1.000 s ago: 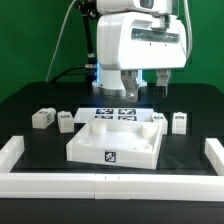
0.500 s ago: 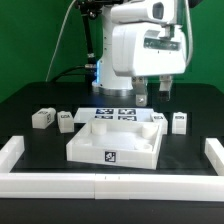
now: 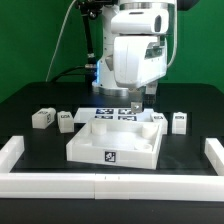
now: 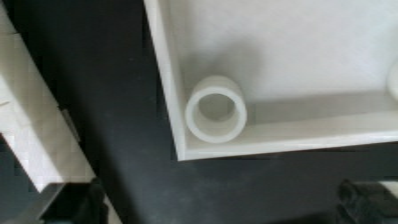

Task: Assemble one leg

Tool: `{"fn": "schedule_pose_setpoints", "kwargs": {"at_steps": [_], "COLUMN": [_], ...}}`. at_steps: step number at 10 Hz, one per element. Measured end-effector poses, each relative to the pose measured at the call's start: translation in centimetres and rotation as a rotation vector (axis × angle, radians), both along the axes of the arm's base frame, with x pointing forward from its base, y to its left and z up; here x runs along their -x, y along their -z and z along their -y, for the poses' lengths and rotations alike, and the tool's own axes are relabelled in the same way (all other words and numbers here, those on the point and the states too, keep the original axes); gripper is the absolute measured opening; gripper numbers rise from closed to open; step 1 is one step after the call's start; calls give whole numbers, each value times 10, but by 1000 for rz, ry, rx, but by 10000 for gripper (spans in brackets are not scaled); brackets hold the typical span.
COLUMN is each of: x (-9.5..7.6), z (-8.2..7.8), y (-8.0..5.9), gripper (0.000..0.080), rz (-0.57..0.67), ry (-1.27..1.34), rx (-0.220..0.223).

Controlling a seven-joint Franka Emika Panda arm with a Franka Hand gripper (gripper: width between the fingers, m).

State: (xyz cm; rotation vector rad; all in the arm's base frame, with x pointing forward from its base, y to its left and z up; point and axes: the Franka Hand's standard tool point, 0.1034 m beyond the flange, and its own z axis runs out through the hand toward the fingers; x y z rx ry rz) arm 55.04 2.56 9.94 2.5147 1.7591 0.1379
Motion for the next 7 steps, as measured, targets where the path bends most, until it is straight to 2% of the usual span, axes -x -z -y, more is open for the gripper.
{"fn": "schedule_pose_setpoints", "kwargs": {"at_steps": [3,5,7], "x": [2,38,57], "z": [0,1,6], "y": [2,24,31], "gripper": [650,650,650], "rz": [10,27,12], "ry": [-32,-189,-193], "rx": [3,13,14]}}
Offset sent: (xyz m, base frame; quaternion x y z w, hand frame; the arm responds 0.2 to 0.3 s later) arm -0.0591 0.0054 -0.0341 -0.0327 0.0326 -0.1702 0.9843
